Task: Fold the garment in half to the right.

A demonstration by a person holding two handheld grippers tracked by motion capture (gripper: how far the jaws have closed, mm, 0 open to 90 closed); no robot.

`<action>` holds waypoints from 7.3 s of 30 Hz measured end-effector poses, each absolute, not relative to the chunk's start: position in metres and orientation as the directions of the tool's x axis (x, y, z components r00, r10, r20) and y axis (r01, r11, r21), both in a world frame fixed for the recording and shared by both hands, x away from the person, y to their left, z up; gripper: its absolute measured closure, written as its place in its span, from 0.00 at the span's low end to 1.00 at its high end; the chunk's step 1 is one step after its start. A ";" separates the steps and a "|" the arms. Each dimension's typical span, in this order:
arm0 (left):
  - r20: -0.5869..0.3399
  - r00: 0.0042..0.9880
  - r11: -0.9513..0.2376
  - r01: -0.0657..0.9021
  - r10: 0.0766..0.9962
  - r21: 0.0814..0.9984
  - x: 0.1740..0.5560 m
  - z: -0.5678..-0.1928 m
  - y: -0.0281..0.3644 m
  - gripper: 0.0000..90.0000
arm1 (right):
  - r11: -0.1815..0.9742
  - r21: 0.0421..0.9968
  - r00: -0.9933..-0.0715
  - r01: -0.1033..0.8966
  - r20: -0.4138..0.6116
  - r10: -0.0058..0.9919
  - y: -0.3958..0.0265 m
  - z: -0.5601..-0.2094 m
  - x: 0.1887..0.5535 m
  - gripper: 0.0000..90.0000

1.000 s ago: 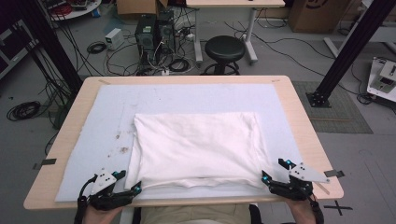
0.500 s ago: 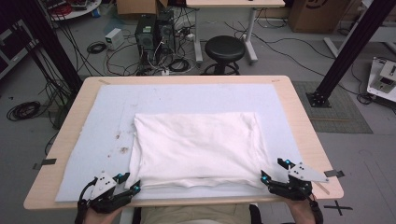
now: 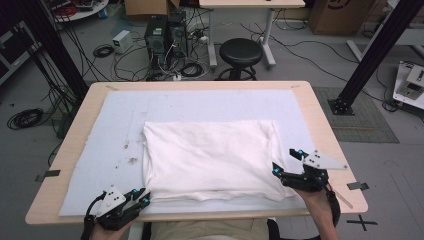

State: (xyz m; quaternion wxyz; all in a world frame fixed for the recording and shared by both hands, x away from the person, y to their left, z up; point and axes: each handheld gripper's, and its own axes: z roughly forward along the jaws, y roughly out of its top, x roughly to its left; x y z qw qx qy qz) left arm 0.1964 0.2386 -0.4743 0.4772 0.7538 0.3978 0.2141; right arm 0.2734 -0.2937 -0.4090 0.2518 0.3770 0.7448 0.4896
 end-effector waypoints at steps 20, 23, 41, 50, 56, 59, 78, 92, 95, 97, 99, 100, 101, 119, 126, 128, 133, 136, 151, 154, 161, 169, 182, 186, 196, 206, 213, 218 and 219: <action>-0.056 0.602 -0.226 0.383 0.797 0.896 0.196 -0.476 0.240 0.86 | 0.332 0.895 -0.747 0.298 0.002 0.665 -0.185 -0.370 0.350 0.24; -0.062 0.602 -0.221 0.384 0.796 0.897 0.197 -0.476 0.240 0.86 | 0.331 0.886 -0.761 0.324 0.036 0.647 -0.167 -0.371 0.368 0.24; -0.074 0.607 -0.209 0.383 0.792 0.900 0.197 -0.477 0.242 0.86 | 0.424 0.829 -0.816 0.364 0.065 0.574 -0.067 -0.380 0.435 0.24; -0.081 0.610 -0.202 0.381 0.789 0.902 0.197 -0.478 0.243 0.86 | 0.474 0.804 -0.845 0.360 0.066 0.531 -0.015 -0.390 0.455 0.25; -0.084 0.608 -0.197 0.380 0.789 0.904 0.197 -0.479 0.243 0.86 | 0.475 0.797 -0.835 0.374 0.067 0.546 0.000 -0.401 0.466 0.28; -0.084 0.609 -0.197 0.380 0.789 0.904 0.197 -0.479 0.243 0.86 | 0.475 0.786 -0.836 0.396 0.095 0.540 0.007 -0.403 0.473 0.28; -0.083 0.612 -0.194 0.372 0.787 0.908 0.197 -0.480 0.244 0.86 | 0.551 0.747 -0.872 0.371 0.076 0.484 0.073 -0.414 0.492 0.28; -0.078 0.611 -0.192 0.365 0.788 0.911 0.196 -0.481 0.244 0.86 | 0.580 0.728 -0.887 0.366 0.084 0.454 0.113 -0.437 0.492 0.28; -0.074 0.612 -0.195 0.361 0.787 0.912 0.196 -0.481 0.244 0.86 | 0.612 0.706 -0.885 0.355 0.043 0.463 0.118 -0.444 0.491 0.30; -0.074 0.612 -0.195 0.361 0.788 0.912 0.196 -0.481 0.244 0.86 | 0.627 0.697 -0.885 0.349 0.023 0.466 0.119 -0.449 0.491 0.31; -0.075 0.612 -0.195 0.362 0.787 0.912 0.196 -0.481 0.244 0.86 | 0.627 0.694 -0.883 0.354 0.026 0.469 0.118 -0.448 0.491 0.32; -0.072 0.612 -0.197 0.360 0.788 0.912 0.196 -0.481 0.244 0.86 | 0.626 0.695 -0.883 0.353 0.027 0.469 0.118 -0.448 0.491 0.35; -0.075 0.612 -0.194 0.360 0.788 0.912 0.196 -0.481 0.244 0.86 | 0.625 0.696 -0.881 0.354 0.025 0.472 0.117 -0.448 0.492 0.37; -0.095 0.615 -0.176 0.366 0.783 0.914 0.197 -0.483 0.246 0.86 | 0.611 0.712 -0.880 0.345 0.020 0.474 0.112 -0.446 0.493 0.76; -0.110 0.610 -0.161 0.373 0.785 0.914 0.197 -0.482 0.246 0.88 | 0.607 0.716 -0.886 0.345 0.037 0.461 0.112 -0.447 0.492 0.93; -0.113 0.607 -0.156 0.373 0.786 0.915 0.197 -0.482 0.246 0.89 | 0.622 0.713 -0.891 0.324 0.010 0.453 0.113 -0.446 0.490 0.95; -0.118 0.602 -0.151 0.377 0.790 0.914 0.196 -0.481 0.246 0.91 | 0.612 0.718 -0.886 0.333 0.016 0.463 0.113 -0.447 0.490 0.95; -0.110 0.601 -0.157 0.374 0.791 0.914 0.196 -0.481 0.246 0.91 | 0.606 0.722 -0.883 0.334 0.015 0.468 0.113 -0.447 0.489 0.96; -0.102 0.603 -0.153 0.357 0.791 0.921 0.194 -0.476 0.250 0.92 | 0.624 0.719 -0.887 0.307 -0.021 0.461 0.113 -0.443 0.487 0.97; -0.107 0.604 -0.145 0.353 0.790 0.924 0.193 -0.473 0.252 0.92 | 0.605 0.735 -0.886 0.305 -0.014 0.464 0.112 -0.440 0.487 0.97; -0.109 0.611 -0.123 0.325 0.784 0.938 0.190 -0.465 0.257 0.92 | 0.562 0.771 -0.886 0.300 0.007 0.463 0.109 -0.427 0.485 0.97; -0.100 0.606 -0.100 0.287 0.789 0.953 0.184 -0.453 0.264 0.92 | 0.523 0.801 -0.888 0.293 0.025 0.459 0.109 -0.417 0.484 0.97; -0.085 0.592 -0.067 0.230 0.802 0.971 0.174 -0.436 0.280 0.92 | 0.479 0.837 -0.899 0.264 0.033 0.437 0.120 -0.394 0.477 0.97; -0.091 0.605 -0.063 0.228 0.791 0.972 0.175 -0.436 0.276 0.92 | 0.478 0.840 -0.904 0.256 0.032 0.427 0.114 -0.389 0.478 0.97; -0.091 0.647 -0.065 0.214 0.757 0.975 0.183 -0.431 0.259 0.92 | 0.478 0.838 -0.900 0.264 0.036 0.435 0.094 -0.389 0.480 0.97; -0.085 0.706 -0.085 0.201 0.703 0.976 0.195 -0.428 0.238 0.92 | 0.464 0.846 -0.891 0.263 0.028 0.454 0.065 -0.385 0.479 0.97; -0.095 0.751 -0.083 0.195 0.654 0.977 0.207 -0.426 0.217 0.92 | 0.462 0.845 -0.882 0.269 0.023 0.471 0.042 -0.384 0.481 0.97; -0.091 0.780 -0.100 0.193 0.619 0.976 0.215 -0.426 0.199 0.92 | 0.455 0.849 -0.876 0.269 0.019 0.482 0.024 -0.383 0.481 0.97; -0.089 0.784 -0.103 0.192 0.614 0.976 0.217 -0.426 0.196 0.92 | 0.450 0.849 -0.871 0.277 0.024 0.491 0.019 -0.383 0.481 0.97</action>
